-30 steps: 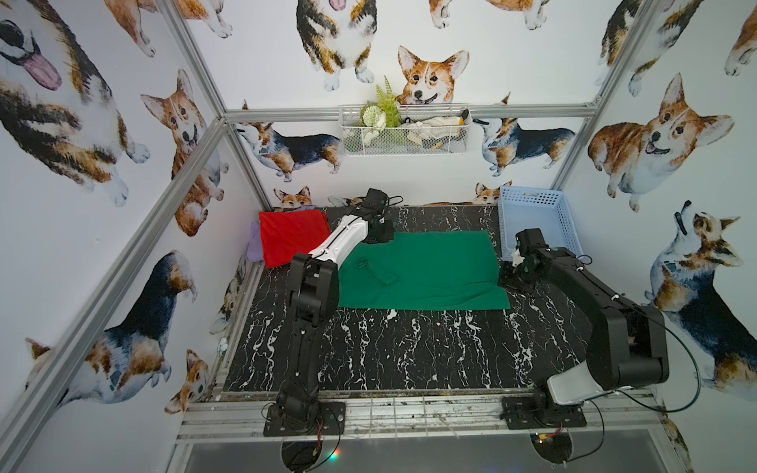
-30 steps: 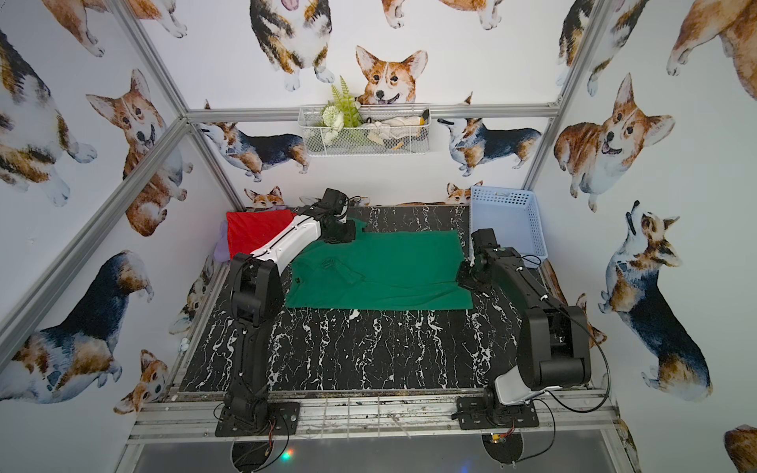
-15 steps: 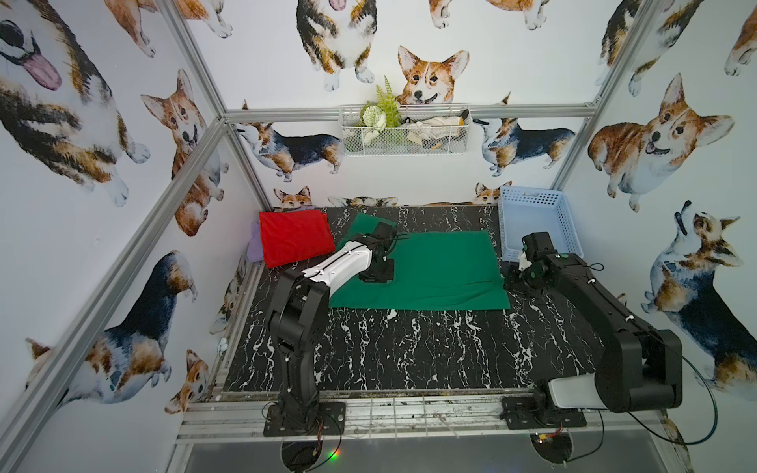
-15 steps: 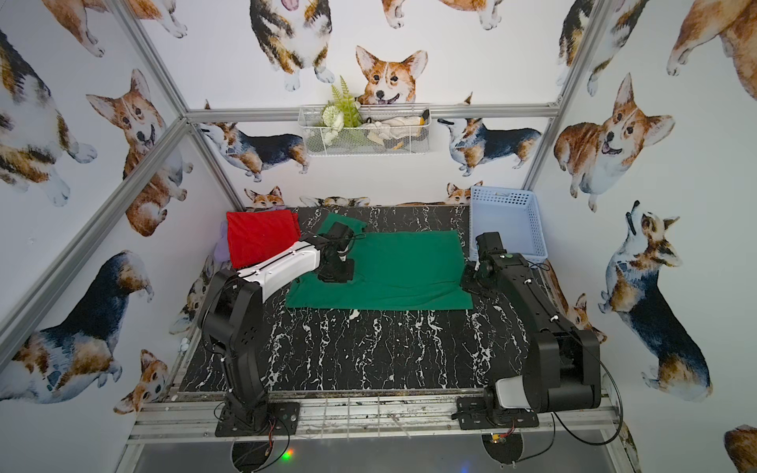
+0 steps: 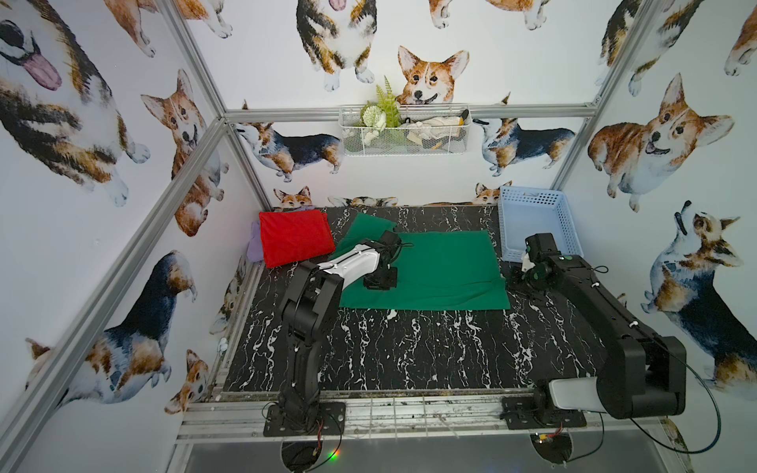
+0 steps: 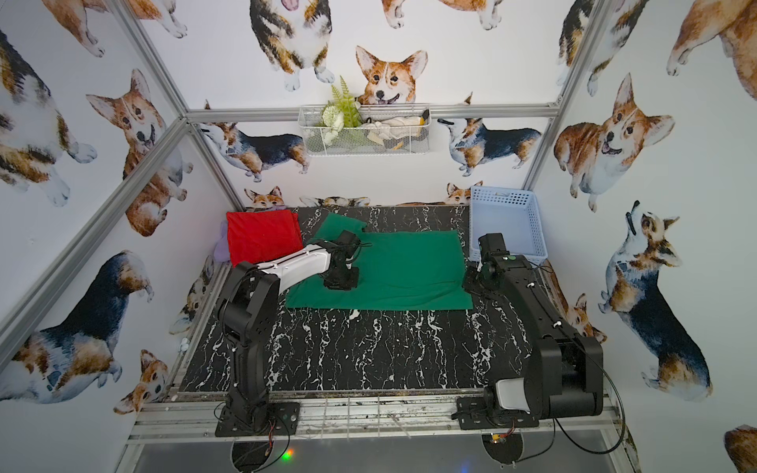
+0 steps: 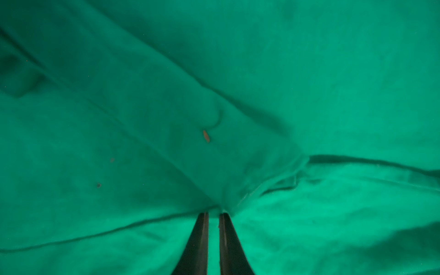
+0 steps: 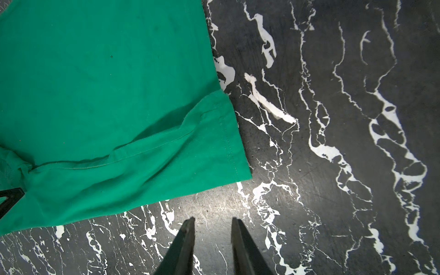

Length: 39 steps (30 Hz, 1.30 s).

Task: Fold and stack t-shirts
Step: Fold the T-shirt.

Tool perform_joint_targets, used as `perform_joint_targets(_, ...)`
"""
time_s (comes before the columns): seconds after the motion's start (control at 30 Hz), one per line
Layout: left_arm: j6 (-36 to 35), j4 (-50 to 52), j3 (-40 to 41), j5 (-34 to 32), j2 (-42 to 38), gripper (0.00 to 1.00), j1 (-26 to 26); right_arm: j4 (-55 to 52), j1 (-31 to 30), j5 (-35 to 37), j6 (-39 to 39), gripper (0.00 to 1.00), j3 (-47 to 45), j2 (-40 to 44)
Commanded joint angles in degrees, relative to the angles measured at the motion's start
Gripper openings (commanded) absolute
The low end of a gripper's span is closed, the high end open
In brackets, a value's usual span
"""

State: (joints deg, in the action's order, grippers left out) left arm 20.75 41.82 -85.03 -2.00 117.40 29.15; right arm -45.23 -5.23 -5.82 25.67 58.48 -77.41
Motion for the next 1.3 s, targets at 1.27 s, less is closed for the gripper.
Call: perform_joint_targets(1.27,6.74,-21.41,25.64,-5.12,-22.77,0.33,-2.68,9.07,-0.76,-14.26,-0.86,0.40,-0.04,-12.07)
